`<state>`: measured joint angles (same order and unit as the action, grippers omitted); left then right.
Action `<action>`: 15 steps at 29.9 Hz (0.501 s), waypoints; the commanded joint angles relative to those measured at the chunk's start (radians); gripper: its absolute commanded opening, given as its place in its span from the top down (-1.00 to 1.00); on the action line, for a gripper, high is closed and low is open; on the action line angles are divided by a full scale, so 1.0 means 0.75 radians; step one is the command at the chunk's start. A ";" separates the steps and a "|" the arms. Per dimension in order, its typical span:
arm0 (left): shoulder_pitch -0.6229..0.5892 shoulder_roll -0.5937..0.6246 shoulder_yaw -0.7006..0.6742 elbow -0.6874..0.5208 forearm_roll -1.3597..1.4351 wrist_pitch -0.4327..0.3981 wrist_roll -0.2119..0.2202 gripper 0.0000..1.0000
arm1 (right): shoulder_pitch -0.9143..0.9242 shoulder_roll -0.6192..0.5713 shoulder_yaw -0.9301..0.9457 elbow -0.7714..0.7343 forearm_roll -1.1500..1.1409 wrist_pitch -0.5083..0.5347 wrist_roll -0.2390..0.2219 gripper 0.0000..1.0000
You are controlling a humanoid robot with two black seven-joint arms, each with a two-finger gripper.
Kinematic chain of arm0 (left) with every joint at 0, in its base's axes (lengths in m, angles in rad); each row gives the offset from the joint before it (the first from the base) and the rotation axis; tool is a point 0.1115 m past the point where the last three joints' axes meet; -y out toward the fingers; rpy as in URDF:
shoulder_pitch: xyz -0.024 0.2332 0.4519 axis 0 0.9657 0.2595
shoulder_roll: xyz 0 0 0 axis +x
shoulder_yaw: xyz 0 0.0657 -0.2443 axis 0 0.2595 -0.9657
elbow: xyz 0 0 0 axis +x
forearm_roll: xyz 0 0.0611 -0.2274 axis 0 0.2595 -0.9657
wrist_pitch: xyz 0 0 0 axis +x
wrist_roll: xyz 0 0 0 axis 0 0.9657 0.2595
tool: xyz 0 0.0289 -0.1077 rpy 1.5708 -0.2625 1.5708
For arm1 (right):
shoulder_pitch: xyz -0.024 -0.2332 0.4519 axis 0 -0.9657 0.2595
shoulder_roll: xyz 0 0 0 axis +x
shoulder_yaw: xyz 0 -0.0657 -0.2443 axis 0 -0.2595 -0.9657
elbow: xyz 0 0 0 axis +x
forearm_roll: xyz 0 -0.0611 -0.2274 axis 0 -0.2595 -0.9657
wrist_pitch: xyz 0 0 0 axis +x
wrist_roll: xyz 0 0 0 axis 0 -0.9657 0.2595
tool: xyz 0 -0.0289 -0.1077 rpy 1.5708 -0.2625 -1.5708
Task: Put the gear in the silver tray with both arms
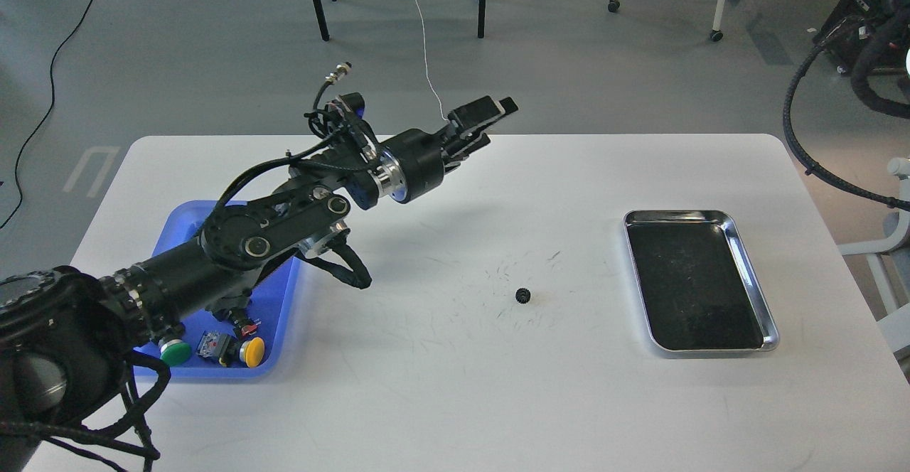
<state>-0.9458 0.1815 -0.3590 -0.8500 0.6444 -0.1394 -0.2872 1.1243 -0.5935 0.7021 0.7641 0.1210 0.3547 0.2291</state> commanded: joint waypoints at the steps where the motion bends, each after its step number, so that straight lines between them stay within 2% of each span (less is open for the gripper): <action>1: 0.001 0.110 -0.108 0.008 -0.377 -0.037 -0.002 -0.89 | 0.035 -0.004 -0.069 0.000 0.000 0.000 0.005 -0.98; 8: 0.005 0.239 -0.435 0.121 -0.757 -0.270 0.017 -0.91 | 0.049 -0.049 -0.130 0.024 -0.018 0.010 0.003 -0.98; 13: 0.040 0.300 -0.560 0.150 -0.955 -0.323 0.031 -0.91 | 0.225 -0.090 -0.467 0.088 -0.039 0.040 0.007 -0.98; 15: 0.056 0.324 -0.568 0.147 -1.043 -0.348 0.060 -0.92 | 0.296 -0.080 -0.586 0.086 -0.087 0.047 0.016 -0.97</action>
<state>-0.9213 0.3993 -0.7670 -0.7395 -0.0479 -0.3763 -0.2649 1.2710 -0.6583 0.3906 0.8239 0.0922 0.3829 0.2328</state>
